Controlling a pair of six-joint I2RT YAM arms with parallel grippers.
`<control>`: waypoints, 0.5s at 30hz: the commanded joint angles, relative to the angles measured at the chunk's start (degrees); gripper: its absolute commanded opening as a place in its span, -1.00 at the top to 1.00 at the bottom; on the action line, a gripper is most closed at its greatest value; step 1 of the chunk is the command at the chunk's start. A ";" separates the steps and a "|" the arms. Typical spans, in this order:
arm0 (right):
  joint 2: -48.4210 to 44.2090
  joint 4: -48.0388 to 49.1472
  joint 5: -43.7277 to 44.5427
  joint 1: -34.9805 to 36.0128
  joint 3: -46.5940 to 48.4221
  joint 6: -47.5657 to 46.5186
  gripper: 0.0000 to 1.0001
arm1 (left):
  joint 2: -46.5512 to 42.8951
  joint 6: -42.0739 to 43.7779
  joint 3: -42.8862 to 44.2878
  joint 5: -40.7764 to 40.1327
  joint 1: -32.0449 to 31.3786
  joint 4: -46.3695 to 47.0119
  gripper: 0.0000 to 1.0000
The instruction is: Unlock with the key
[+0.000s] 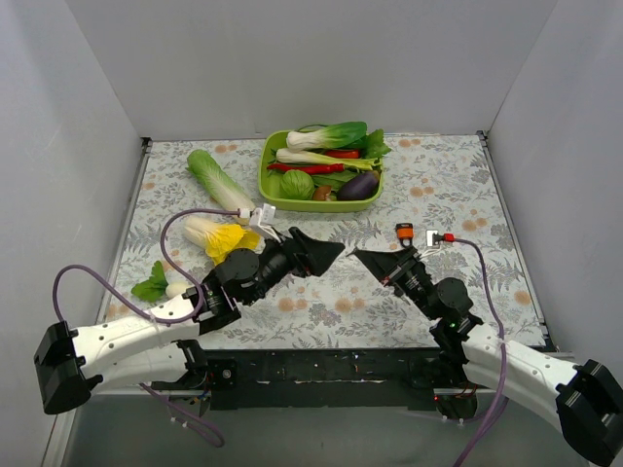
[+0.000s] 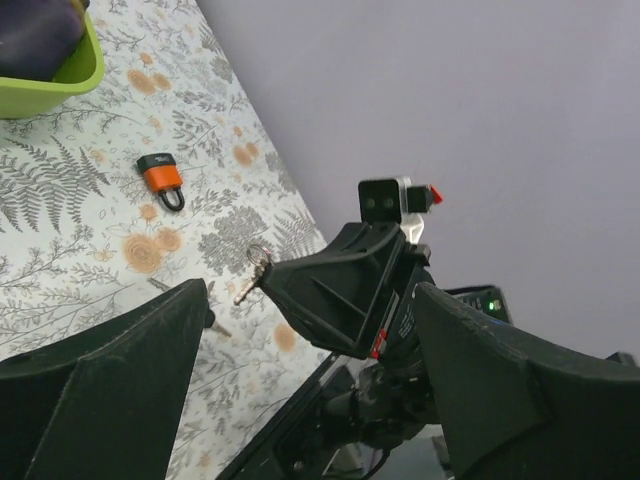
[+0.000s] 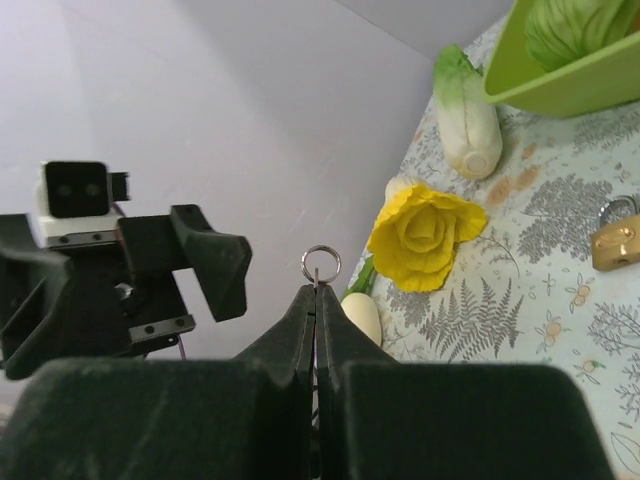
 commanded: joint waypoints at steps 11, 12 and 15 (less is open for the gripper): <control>-0.01 14.45 -5.13 -0.14 5.27 -1.51 0.97 | 5.55 -15.11 -2.51 15.36 5.15 14.93 -0.19; -0.18 14.37 -5.04 -0.14 5.36 -1.34 0.97 | 5.81 -14.93 -2.42 15.64 5.15 15.38 -0.18; -0.45 12.70 -5.48 -0.14 6.15 -0.81 0.97 | 6.34 -14.58 -3.03 18.45 5.24 18.27 -0.17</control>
